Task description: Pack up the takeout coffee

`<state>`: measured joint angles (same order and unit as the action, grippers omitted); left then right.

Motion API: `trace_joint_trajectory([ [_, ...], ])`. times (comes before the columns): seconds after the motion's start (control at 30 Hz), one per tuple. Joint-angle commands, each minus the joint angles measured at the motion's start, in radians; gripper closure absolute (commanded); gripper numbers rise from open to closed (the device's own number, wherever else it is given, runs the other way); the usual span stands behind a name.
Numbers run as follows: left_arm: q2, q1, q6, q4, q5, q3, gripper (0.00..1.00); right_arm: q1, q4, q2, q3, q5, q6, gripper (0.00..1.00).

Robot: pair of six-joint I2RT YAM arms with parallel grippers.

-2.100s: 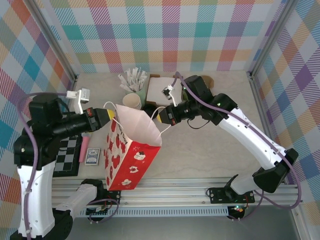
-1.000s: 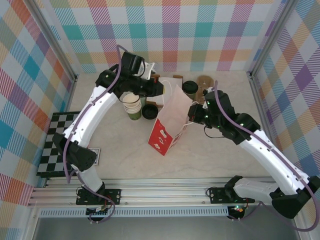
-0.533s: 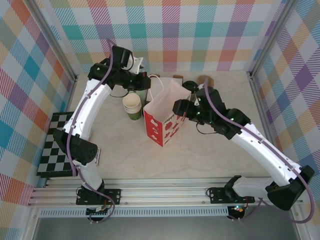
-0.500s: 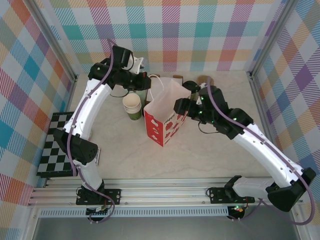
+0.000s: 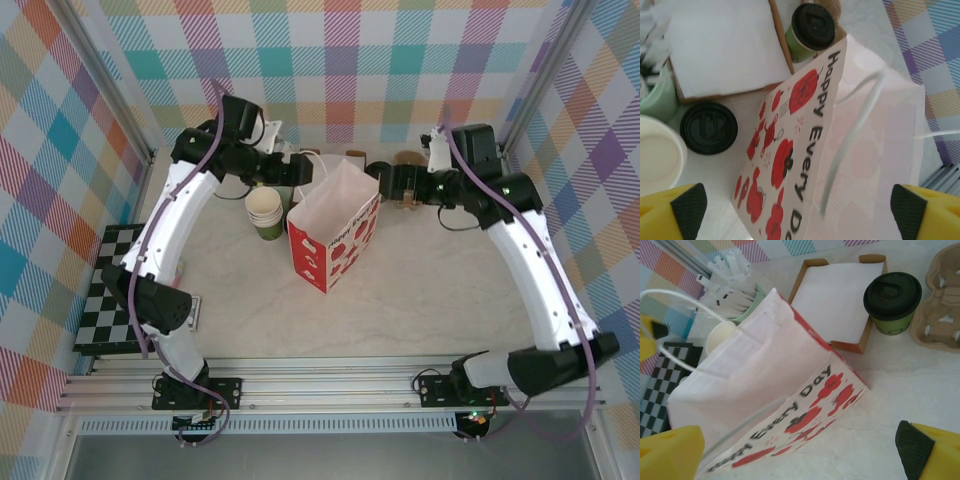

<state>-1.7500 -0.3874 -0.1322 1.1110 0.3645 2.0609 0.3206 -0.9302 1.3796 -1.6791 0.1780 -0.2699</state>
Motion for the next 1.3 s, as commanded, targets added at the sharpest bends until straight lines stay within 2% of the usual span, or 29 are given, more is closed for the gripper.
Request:
trace_joint_trajectory([
  [0.0,0.154,0.001,-0.045,-0.046,-0.053,-0.129,0.0,-0.018,-0.031,0.103,-0.094,0.001,0.164,0.01],
  [0.1,0.256,0.002,-0.103,-0.098,-0.145,-0.273,0.0,-0.018,-0.017,0.214,-0.174,-0.075,0.204,0.03],
  [0.17,0.326,0.001,-0.138,-0.152,-0.163,-0.376,0.0,-0.018,-0.05,0.31,-0.268,-0.034,0.229,0.07],
  [0.3,0.419,-0.001,-0.154,-0.262,-0.021,-0.514,0.0,-0.013,-0.146,0.457,-0.431,0.153,0.284,0.16],
  [0.37,0.449,-0.007,-0.173,-0.295,-0.009,-0.557,0.0,-0.004,-0.175,0.51,-0.479,0.184,0.293,0.22],
  [0.53,0.49,-0.008,-0.175,-0.334,-0.052,-0.615,0.0,0.016,-0.137,0.538,-0.458,0.119,0.254,0.34],
  [0.83,0.465,-0.007,-0.155,-0.36,-0.054,-0.627,0.0,0.077,-0.129,0.525,-0.401,0.236,0.229,0.52],
  [1.17,0.487,-0.007,-0.166,-0.351,-0.219,-0.638,0.0,0.168,-0.121,0.503,-0.41,0.22,0.069,0.51],
  [1.27,0.511,-0.005,-0.189,-0.373,-0.28,-0.663,0.0,0.164,-0.118,0.477,-0.405,0.169,0.037,0.42],
])
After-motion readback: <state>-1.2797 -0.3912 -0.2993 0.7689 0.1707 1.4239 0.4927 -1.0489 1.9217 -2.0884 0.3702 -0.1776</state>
